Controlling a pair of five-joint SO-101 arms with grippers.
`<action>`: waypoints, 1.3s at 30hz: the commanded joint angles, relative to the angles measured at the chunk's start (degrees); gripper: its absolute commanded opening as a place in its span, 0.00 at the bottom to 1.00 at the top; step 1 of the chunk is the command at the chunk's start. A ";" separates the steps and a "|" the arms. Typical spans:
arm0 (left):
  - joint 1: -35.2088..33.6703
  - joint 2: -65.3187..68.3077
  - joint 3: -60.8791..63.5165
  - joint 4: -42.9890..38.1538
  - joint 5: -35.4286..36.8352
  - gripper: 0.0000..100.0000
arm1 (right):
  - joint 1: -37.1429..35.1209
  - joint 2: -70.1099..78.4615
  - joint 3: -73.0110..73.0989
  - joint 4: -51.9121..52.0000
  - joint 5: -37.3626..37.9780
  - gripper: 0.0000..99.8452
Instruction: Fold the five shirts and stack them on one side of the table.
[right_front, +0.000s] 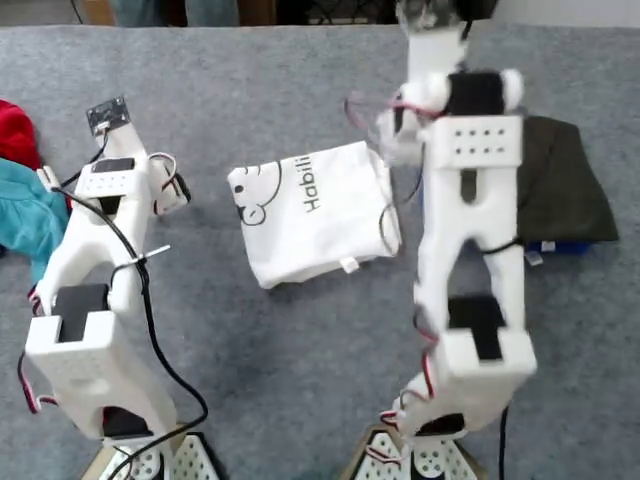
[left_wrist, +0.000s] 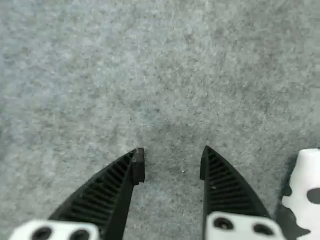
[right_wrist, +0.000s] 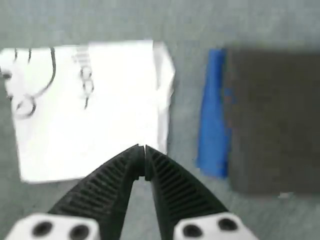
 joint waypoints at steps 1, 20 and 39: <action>-0.22 -0.09 -3.74 0.35 0.35 0.20 | -0.53 -8.66 22.20 -6.95 -7.30 0.10; -0.57 1.67 -5.41 0.00 -0.18 0.20 | -8.62 5.85 37.76 -35.25 -32.00 0.35; -0.57 1.67 -5.23 0.26 -2.99 0.20 | -3.08 15.69 32.84 -34.73 -22.51 0.01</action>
